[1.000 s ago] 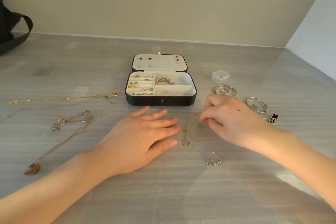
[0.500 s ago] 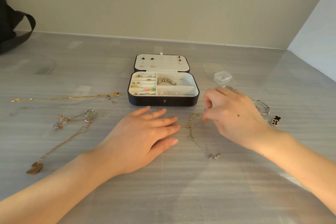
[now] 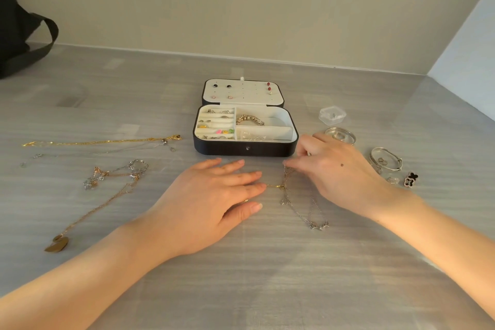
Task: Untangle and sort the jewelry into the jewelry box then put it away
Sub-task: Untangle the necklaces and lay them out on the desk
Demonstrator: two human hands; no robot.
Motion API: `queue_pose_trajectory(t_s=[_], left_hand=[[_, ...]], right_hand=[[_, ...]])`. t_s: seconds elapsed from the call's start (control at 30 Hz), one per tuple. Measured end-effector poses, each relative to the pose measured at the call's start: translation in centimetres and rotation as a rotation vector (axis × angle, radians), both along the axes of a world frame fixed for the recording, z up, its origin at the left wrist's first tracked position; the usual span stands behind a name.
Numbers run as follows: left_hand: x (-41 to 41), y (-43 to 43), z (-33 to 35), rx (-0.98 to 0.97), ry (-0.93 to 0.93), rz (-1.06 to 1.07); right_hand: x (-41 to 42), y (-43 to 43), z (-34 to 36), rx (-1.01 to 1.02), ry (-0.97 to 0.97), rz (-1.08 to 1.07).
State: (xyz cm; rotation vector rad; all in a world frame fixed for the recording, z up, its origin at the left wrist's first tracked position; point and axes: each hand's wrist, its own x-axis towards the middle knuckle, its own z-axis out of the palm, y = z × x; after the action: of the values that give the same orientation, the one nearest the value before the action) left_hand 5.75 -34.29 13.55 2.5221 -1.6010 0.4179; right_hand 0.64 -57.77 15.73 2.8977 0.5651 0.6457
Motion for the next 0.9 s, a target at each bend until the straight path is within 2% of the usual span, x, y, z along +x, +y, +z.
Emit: queue_pose_trajectory(t_s=[0.1, 0.27, 0.5, 0.63, 0.73, 0.9], left_hand=[[0.0, 0.0, 0.0, -0.007, 0.002, 0.004], [0.0, 0.0, 0.0, -0.006, -0.002, -0.002], [0.0, 0.1, -0.1, -0.018, 0.003, -0.001], [0.0, 0.2, -0.1, -0.026, 0.011, 0.0], [0.0, 0.2, -0.1, -0.029, 0.017, -0.001], [0.1, 0.4, -0.2, -0.042, 0.024, 0.007]], right_hand=[[0.0, -0.1, 0.1, -0.021, 0.015, 0.006], [-0.4, 0.3, 0.2, -0.278, -0.068, 0.051], [-0.7, 0.7, 0.7, -0.458, -0.163, 0.06], [-0.2, 0.4, 0.8, -0.305, -0.144, 0.039], [-0.6, 0.0, 1.1, -0.062, -0.028, 0.029], [-1.6, -0.4, 2.2, 0.206, 0.169, -0.017]])
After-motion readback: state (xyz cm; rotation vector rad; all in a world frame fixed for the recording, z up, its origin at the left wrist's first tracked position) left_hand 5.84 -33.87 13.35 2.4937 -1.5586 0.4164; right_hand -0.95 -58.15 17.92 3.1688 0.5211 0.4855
